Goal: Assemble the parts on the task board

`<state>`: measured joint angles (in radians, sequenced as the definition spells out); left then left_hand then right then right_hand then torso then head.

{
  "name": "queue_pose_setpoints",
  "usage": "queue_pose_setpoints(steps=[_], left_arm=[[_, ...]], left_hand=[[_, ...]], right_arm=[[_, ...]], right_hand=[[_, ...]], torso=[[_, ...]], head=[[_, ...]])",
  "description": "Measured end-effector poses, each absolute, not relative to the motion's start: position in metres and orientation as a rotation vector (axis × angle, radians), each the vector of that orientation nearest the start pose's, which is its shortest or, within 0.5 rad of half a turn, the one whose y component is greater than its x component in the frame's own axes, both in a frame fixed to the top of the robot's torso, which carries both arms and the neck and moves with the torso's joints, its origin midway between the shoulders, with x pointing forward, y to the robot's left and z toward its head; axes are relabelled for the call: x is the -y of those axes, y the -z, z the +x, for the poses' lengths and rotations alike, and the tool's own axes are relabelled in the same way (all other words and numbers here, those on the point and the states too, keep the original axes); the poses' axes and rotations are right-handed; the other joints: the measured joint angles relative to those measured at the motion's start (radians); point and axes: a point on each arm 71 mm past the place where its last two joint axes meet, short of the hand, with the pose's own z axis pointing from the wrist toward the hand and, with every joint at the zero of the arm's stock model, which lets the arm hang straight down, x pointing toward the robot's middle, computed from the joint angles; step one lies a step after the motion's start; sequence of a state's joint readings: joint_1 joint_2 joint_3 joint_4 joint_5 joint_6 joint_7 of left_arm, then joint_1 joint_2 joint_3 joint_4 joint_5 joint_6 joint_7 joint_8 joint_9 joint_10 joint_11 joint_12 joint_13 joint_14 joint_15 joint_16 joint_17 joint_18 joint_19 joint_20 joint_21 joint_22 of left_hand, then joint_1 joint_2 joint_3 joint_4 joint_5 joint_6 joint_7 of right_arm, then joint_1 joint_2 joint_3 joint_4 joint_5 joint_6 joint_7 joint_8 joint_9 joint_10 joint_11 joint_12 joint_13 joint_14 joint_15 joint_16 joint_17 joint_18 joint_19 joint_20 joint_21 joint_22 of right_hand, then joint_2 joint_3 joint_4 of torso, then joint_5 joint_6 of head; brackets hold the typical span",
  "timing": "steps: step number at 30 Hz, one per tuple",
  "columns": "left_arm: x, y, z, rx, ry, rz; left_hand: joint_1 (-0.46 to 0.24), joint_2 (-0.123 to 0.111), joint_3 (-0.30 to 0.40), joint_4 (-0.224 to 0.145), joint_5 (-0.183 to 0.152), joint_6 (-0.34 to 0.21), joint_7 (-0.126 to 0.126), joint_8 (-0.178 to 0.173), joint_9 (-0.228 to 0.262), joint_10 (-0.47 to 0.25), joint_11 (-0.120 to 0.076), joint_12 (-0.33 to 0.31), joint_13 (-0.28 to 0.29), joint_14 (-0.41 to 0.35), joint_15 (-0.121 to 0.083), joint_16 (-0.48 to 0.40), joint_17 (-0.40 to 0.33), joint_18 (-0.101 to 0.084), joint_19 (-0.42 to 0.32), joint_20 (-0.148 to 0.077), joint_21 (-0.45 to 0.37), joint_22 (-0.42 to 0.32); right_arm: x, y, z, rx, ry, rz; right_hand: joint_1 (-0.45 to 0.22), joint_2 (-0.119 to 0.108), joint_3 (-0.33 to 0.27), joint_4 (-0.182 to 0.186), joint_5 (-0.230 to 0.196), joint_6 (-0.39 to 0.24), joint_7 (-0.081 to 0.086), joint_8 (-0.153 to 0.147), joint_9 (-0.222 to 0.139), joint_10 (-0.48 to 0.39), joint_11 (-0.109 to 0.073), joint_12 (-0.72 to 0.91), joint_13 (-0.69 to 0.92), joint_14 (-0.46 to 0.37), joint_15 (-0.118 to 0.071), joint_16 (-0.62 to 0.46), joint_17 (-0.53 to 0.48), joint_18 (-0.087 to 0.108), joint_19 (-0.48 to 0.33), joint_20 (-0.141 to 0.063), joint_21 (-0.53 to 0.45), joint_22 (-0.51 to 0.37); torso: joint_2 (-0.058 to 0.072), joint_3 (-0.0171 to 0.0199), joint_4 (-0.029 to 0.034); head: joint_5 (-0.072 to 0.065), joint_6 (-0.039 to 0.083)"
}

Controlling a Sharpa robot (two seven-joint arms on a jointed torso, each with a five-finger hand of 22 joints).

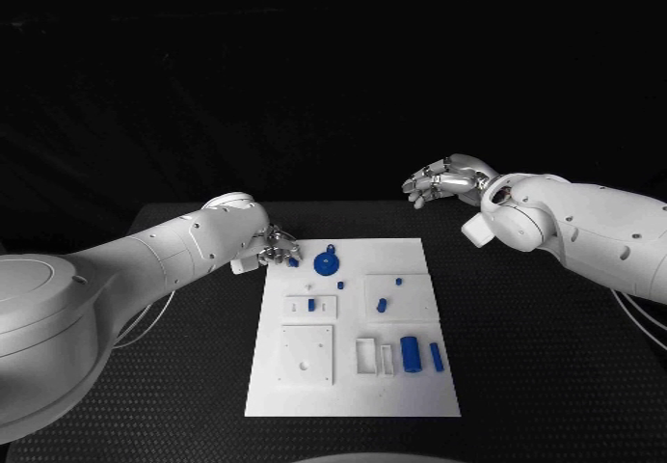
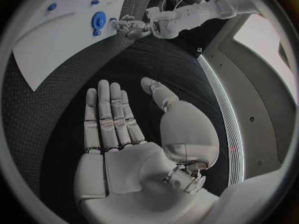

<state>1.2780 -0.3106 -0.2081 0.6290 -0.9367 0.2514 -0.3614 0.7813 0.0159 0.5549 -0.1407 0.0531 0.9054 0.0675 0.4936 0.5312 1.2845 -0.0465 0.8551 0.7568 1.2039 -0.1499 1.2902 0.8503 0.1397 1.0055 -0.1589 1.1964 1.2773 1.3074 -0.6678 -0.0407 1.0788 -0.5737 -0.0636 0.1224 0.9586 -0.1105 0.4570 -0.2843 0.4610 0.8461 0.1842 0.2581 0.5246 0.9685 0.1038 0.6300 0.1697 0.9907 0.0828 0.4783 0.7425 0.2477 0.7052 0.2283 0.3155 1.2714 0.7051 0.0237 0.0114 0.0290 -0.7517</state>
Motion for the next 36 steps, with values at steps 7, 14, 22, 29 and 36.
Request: queue_pose_setpoints(steps=[7,14,22,29,36], left_arm=[[-0.201,0.256,0.595,-2.347,0.248,-0.354],[-0.202,0.257,0.595,-2.347,0.26,-0.368],[-0.208,0.257,0.594,-2.345,0.27,-0.407],[-0.211,0.258,0.591,-2.347,0.29,-0.439],[-0.221,0.252,0.586,-2.319,0.314,-0.465]], left_hand=[[0.03,0.028,0.005,-0.024,0.004,0.004,0.004,0.001,0.002,0.0,0.0,0.0,-0.005,0.0,0.0,0.0,0.0,-0.002,0.0,0.0,0.0,0.001],[0.073,0.046,0.009,-0.051,0.004,0.05,-0.011,0.033,0.01,0.008,-0.008,0.005,-0.009,0.0,0.0,0.01,0.0,-0.011,0.0,0.0,0.006,0.003],[0.106,0.055,-0.002,-0.075,0.022,0.084,-0.023,0.111,0.027,0.033,-0.032,0.013,-0.018,0.012,-0.018,0.026,0.002,-0.017,0.0,0.0,0.012,0.005],[0.106,0.055,-0.007,-0.079,0.095,0.081,-0.028,0.134,0.027,0.05,-0.043,0.019,-0.023,0.013,-0.02,0.037,0.003,-0.02,0.01,-0.002,0.012,0.005],[0.111,0.051,-0.011,-0.083,0.151,0.081,-0.029,0.154,0.027,0.065,-0.047,0.019,-0.027,0.02,-0.027,0.038,0.003,-0.023,0.022,-0.007,0.011,0.005]], right_arm=[[0.24,0.16,0.575,-1.744,-1.099,0.593],[0.24,0.16,0.575,-1.744,-1.099,0.595],[0.241,0.16,0.575,-1.743,-1.098,0.597],[0.242,0.16,0.575,-1.743,-1.097,0.598],[0.245,0.159,0.574,-1.741,-1.095,0.601]], right_hand=[[0.0,0.0,0.0,0.0,0.0,0.0,0.0,0.0,0.0,0.0,0.0,0.0,0.0,0.0,0.0,0.0,0.0,0.0,0.0,0.0,0.0,0.0],[0.0,0.0,0.0,0.0,0.0,0.0,0.0,0.0,0.0,0.0,0.0,0.0,0.0,0.0,0.0,0.0,0.0,0.0,0.0,0.0,0.0,0.0],[0.0,0.0,0.0,0.0,0.0,0.004,0.004,0.0,0.0,0.0,0.0,0.0,0.0,0.0,0.0,0.0,0.0,0.0,0.0,0.0,0.0,0.0],[0.0,0.0,0.0,0.0,0.0,0.004,0.004,0.0,0.0,0.0,0.0,0.0,0.0,0.0,0.0,0.0,0.0,0.0,0.0,0.0,0.0,0.0],[0.0,0.0,0.0,0.0,0.0,0.004,0.004,0.0,0.0,0.0,0.0,0.0,0.0,0.0,0.0,0.0,0.0,0.0,-0.004,0.004,0.0,0.0]], torso=[[0.0,0.0001,-0.0002],[0.0,0.0001,-0.0001],[0.0,0.0001,-0.0006],[0.0,0.0004,0.0],[-0.001,0.0006,0.0012]], head=[[0.001,0.002],[0.001,0.001],[-0.002,0.001],[-0.002,0.002],[-0.001,0.003]])
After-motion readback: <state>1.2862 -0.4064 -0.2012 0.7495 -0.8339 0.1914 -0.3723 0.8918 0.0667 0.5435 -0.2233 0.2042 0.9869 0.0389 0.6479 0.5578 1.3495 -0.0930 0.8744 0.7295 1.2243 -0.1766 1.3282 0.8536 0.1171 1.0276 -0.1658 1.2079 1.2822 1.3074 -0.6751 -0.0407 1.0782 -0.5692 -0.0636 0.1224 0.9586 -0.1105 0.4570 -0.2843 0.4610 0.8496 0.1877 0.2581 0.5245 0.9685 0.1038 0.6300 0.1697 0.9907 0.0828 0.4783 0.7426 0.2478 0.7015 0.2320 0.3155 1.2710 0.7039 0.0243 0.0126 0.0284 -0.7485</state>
